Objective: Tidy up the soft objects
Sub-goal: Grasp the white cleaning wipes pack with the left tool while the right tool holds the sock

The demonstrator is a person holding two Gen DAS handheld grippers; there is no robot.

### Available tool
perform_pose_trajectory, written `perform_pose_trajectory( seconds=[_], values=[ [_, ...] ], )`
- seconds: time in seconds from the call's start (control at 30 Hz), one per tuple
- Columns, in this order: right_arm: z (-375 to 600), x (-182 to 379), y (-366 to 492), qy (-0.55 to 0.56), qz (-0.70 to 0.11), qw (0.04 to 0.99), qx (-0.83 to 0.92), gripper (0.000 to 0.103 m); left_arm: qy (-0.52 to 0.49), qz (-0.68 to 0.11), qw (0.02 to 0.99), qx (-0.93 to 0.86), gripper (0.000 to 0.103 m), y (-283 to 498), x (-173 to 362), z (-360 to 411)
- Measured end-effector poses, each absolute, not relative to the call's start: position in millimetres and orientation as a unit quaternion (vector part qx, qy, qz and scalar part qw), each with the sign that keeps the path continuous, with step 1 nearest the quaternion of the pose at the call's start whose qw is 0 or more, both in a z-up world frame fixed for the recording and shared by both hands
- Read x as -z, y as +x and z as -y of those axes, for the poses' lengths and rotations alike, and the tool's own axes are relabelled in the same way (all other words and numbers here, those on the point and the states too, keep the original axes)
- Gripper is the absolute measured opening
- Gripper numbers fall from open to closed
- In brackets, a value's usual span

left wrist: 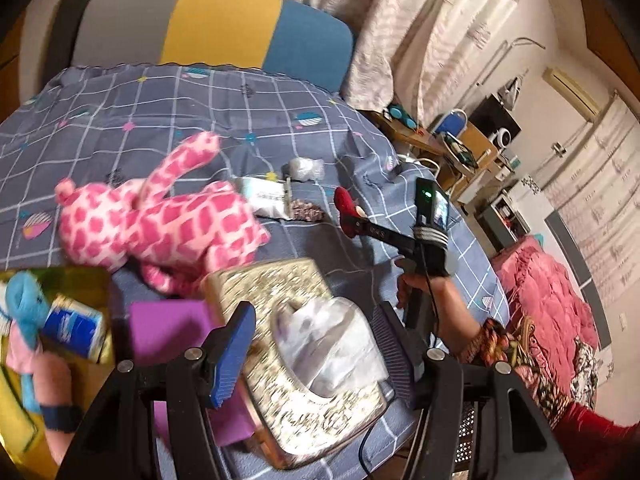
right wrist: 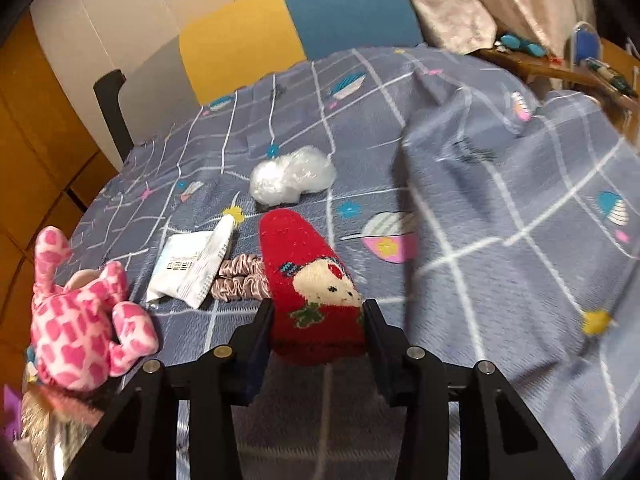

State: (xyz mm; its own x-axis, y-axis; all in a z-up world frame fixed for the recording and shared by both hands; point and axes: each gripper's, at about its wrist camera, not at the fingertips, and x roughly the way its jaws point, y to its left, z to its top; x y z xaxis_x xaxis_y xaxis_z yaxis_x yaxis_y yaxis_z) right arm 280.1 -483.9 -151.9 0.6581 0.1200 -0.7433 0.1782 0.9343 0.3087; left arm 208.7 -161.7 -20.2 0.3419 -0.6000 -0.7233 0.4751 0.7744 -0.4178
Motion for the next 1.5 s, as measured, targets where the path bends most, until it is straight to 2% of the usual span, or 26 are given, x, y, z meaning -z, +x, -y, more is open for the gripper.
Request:
perform_pose_trajectory(
  seconds=[0.1, 0.37, 0.43, 0.67, 1.03, 1.1, 1.17, 1.43, 1.5],
  values=[
    [493, 145, 255, 0.194, -0.401, 0.895, 0.023, 0.044, -0.059, -0.479, 0.809, 0.336, 0.061, 223, 17, 181],
    [511, 144, 193, 0.198, -0.436, 0.878, 0.019, 0.044, -0.020, -0.521, 0.795, 0.310, 0.064, 288, 21, 247],
    [515, 143, 183, 0.204, -0.420, 0.884, 0.010, 0.044, -0.014, -0.529, 0.796, 0.296, 0.072, 306, 26, 262],
    [512, 136, 184, 0.227, -0.398, 0.888, -0.027, 0.044, -0.016, -0.601, 0.769, 0.218, 0.083, 374, 75, 299],
    [511, 127, 184, 0.247, -0.389, 0.886, -0.051, 0.044, -0.012, -0.641, 0.750, 0.162, 0.090, 431, 135, 315],
    [509, 123, 184, 0.244, -0.385, 0.888, -0.056, 0.044, 0.008, -0.640, 0.752, 0.158, 0.093, 435, 141, 320],
    [506, 120, 182, 0.240, -0.380, 0.891, -0.059, 0.044, 0.030, -0.642, 0.751, 0.155, 0.102, 438, 147, 327],
    [507, 115, 181, 0.251, -0.377, 0.889, -0.065, 0.044, 0.059, -0.648, 0.747, 0.136, 0.102, 441, 167, 337],
    [506, 113, 180, 0.249, -0.376, 0.890, -0.066, 0.044, 0.063, -0.650, 0.746, 0.129, 0.095, 441, 168, 337]
  ],
)
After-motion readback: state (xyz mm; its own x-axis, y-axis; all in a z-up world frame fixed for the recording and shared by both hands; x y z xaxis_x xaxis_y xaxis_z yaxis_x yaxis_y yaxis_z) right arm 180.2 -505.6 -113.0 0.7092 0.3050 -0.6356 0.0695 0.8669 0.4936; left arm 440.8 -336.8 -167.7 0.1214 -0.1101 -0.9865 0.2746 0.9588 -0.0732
